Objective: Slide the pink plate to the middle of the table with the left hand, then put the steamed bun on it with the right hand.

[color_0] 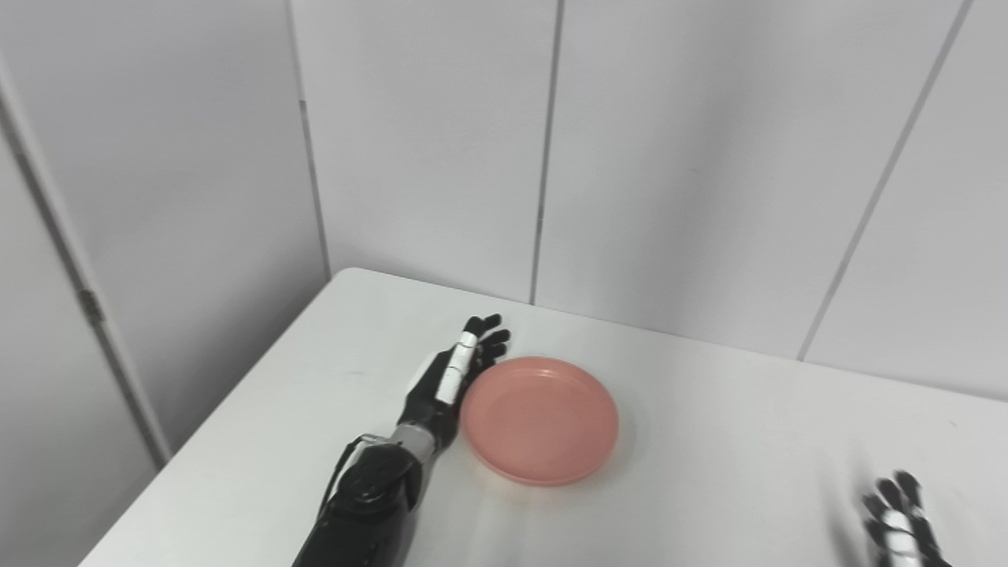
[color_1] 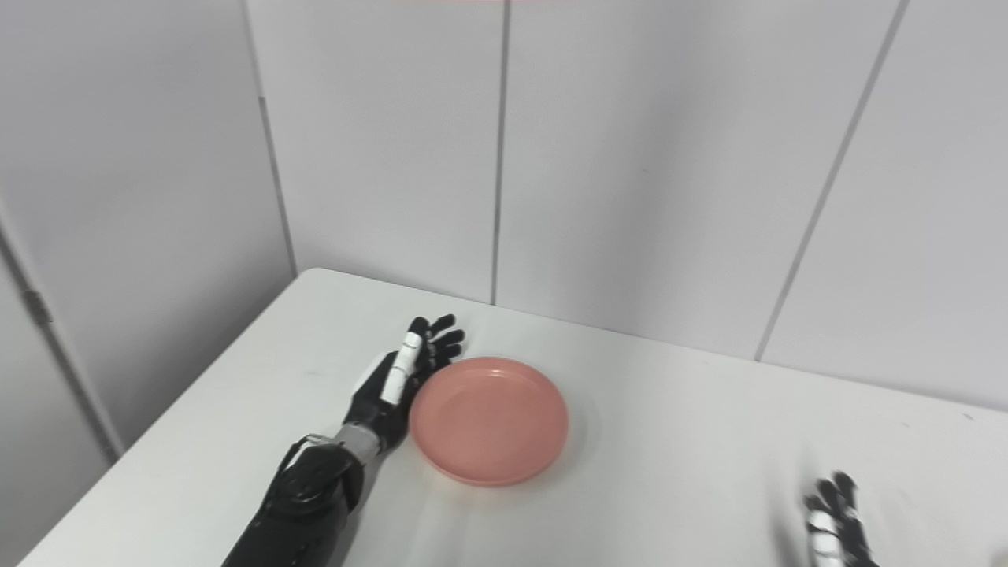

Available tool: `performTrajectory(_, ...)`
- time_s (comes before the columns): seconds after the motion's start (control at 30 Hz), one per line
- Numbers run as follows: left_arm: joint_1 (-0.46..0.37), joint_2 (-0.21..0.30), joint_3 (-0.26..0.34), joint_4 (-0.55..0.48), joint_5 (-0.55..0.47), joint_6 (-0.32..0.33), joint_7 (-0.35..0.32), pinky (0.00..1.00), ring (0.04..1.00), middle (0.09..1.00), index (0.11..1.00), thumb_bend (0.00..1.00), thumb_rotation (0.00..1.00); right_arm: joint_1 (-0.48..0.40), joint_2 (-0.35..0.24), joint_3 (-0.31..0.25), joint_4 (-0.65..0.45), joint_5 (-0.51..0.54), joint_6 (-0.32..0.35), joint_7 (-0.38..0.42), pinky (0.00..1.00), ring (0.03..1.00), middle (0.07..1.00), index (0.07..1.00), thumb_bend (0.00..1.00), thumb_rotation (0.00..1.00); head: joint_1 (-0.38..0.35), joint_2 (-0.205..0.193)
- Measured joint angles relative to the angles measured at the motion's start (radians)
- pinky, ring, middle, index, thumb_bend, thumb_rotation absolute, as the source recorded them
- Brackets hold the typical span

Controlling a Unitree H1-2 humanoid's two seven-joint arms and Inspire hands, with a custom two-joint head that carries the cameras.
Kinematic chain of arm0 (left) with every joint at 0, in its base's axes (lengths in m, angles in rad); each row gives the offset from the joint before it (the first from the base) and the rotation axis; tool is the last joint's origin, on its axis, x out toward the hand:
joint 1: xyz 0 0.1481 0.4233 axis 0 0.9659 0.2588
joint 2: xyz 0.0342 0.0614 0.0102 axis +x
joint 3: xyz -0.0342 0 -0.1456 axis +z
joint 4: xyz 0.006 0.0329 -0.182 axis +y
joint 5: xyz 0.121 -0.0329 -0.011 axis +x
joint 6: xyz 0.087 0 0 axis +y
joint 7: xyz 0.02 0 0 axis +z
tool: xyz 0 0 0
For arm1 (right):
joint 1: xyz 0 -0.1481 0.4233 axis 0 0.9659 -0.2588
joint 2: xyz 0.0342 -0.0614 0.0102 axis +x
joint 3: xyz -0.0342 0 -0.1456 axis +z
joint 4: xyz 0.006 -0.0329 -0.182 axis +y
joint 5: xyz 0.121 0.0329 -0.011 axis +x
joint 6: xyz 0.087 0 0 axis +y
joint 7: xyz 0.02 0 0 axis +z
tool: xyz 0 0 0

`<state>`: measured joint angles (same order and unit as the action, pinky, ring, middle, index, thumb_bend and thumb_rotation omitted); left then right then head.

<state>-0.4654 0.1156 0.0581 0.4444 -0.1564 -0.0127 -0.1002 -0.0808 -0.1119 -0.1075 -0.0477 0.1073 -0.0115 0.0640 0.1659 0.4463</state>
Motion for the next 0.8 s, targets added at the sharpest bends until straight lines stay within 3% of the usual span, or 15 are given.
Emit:
performTrajectory(0.27,0.043,-0.004,-0.025,-0.057,0.007,0.0,-0.019,0.94,0.912,0.9,0.891,0.75,0.99,-0.025,0.014,0.021,0.028,-0.053,-0.024,-0.023,0.93,0.894,0.922,0.948,0.57,0.8,-0.189,0.041)
performTrajectory(0.67,0.113,-0.01,-0.03,-0.171,-0.063,0.074,-0.086,0.95,0.918,0.907,0.895,0.73,0.97,-0.037,0.071,0.068,0.032,-0.124,-0.024,-0.071,0.93,0.907,0.927,0.948,0.55,0.74,-0.339,0.064)
performTrajectory(0.8,0.121,-0.011,-0.033,-0.183,-0.086,0.083,-0.109,0.96,0.922,0.91,0.894,0.72,0.98,-0.043,0.084,0.082,0.037,-0.149,-0.024,-0.086,0.91,0.902,0.924,0.949,0.54,0.78,-0.379,0.06)
